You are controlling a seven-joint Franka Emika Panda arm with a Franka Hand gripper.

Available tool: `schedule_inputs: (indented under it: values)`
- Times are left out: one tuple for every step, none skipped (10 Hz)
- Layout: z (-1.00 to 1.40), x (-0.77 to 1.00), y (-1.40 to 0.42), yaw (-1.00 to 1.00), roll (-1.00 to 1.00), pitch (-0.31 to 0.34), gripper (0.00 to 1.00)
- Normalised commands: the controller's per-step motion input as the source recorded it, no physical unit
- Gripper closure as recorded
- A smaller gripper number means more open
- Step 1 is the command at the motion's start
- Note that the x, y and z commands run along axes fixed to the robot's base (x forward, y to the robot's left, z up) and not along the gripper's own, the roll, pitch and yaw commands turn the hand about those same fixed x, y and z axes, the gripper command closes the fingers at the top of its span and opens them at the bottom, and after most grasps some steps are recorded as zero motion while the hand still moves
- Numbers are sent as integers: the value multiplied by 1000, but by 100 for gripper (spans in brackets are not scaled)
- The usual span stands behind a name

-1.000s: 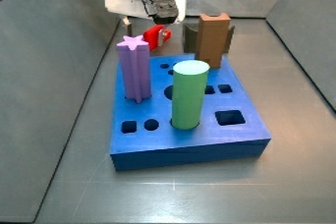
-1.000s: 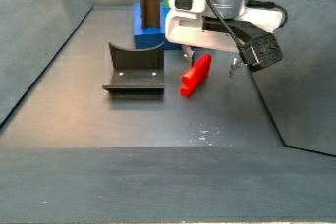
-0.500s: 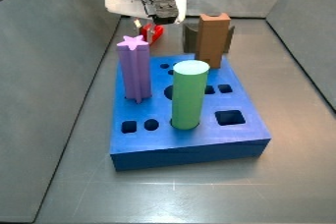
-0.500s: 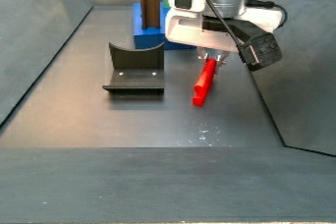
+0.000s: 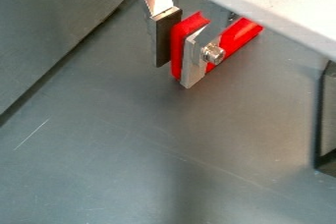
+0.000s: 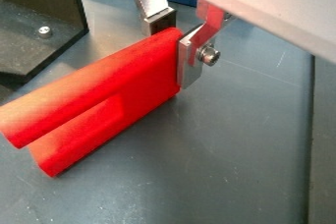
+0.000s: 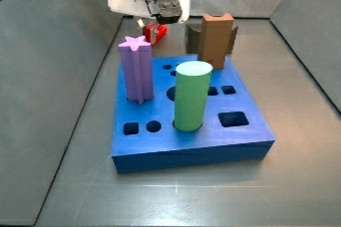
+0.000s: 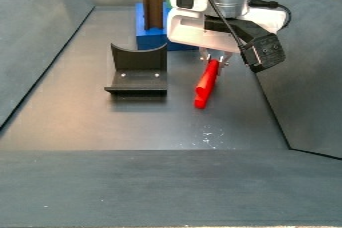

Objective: Pick up the square-circle object. Move up. Place the square-circle object on the fixture. Regrasp the square-circle object. Move to above the board. Insert the square-circle object.
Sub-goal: Pick up the square-circle object, then move up, then place the square-circle object on the fixture.

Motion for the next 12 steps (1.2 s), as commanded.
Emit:
schedule_inputs:
  values:
    - [0,0,0,0,0,0,100]
    - [0,0,0,0,0,0,100]
    - [0,0,0,0,0,0,100]
    - [833,0,0,0,0,0,100]
    - [829,44,-3,-21,-1,-9,100]
    - [723,21,-14,-18,-13,19,100]
    - [597,10,-11,-9,-25,35,100]
    - [450,-3,-7,1,-37,39,100]
    - [244,-14,-9,8,-52,27,100]
    - [1000,0,0,0,0,0,100]
    - [1000,-4,1,3,-7,10,100]
    - [1000,-9,-4,5,-18,17,100]
